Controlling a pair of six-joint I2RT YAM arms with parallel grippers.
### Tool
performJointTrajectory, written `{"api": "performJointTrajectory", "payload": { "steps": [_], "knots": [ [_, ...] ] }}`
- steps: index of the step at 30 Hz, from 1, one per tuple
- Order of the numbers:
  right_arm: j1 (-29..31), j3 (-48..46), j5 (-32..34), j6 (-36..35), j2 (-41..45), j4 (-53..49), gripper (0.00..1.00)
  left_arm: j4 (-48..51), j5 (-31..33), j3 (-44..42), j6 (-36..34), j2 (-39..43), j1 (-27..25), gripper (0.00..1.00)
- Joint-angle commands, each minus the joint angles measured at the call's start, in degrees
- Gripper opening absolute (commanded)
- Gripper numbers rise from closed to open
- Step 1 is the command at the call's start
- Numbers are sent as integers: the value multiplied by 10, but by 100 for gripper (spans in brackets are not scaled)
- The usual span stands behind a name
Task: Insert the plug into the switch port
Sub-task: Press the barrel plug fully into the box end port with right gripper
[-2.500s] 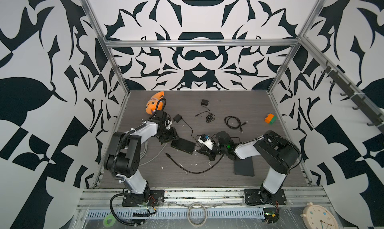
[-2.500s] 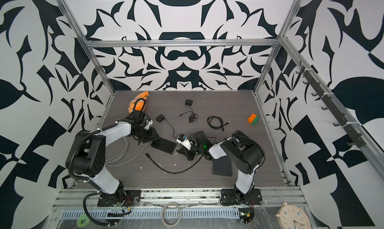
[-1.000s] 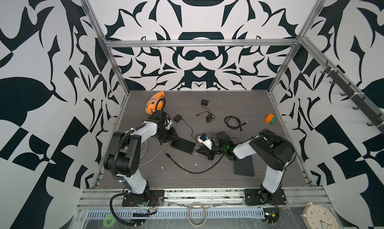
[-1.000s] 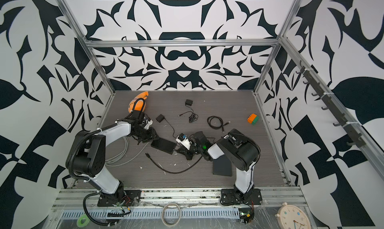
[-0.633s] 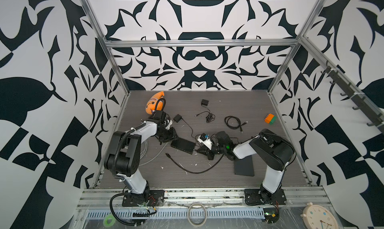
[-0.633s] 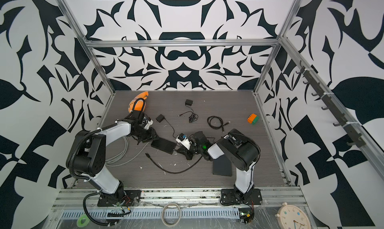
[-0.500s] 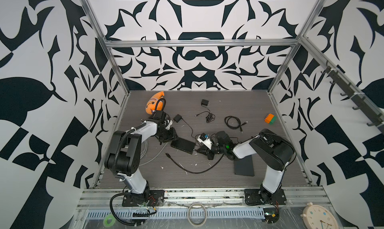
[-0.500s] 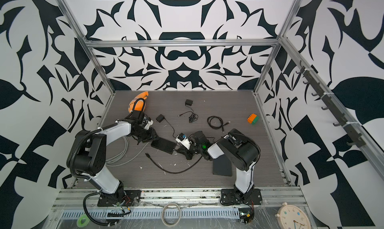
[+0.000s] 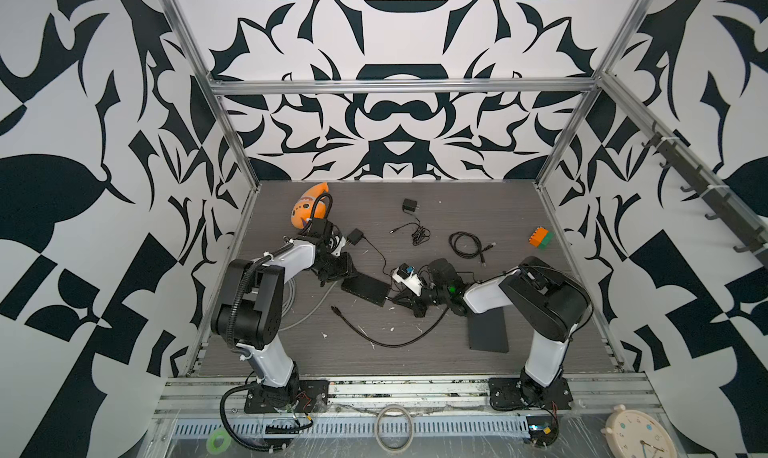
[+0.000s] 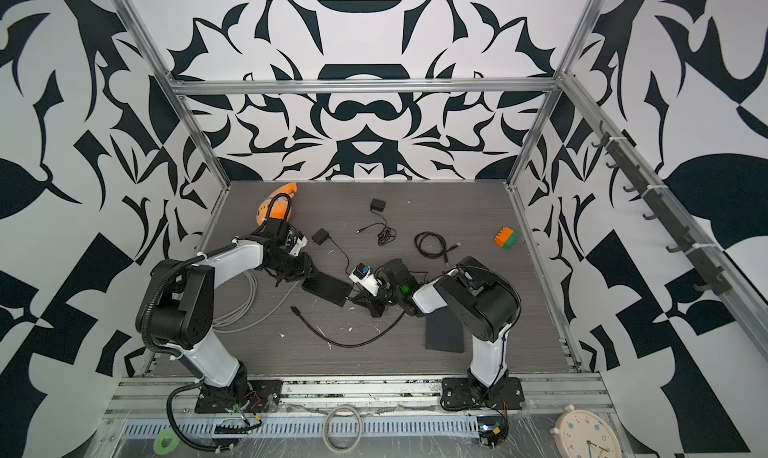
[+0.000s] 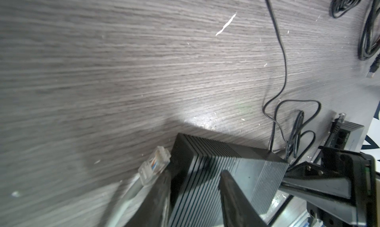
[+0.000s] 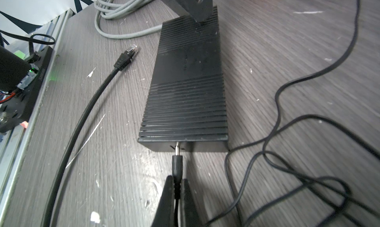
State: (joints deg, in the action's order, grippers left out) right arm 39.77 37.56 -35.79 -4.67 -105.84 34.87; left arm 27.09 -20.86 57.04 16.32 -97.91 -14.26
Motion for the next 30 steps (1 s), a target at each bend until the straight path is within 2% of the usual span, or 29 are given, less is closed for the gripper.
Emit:
{"api": "performJointTrajectory", "payload": {
  "steps": [1,10,18,23,30],
  "knots": [
    [3,43,16,-4,9,43,0,29,-77,5,-1,-9,-26,42],
    [3,60,13,16,23,27,0,23,-77,-7,9,2,-34,42],
    [3,54,7,46,41,31,0,19,-53,-14,23,-1,-33,42],
    [3,63,15,66,56,-11,0,16,-38,-18,46,2,-33,41],
    [4,49,32,77,48,11,0,0,-55,-31,59,10,-33,41]
  ]
}}
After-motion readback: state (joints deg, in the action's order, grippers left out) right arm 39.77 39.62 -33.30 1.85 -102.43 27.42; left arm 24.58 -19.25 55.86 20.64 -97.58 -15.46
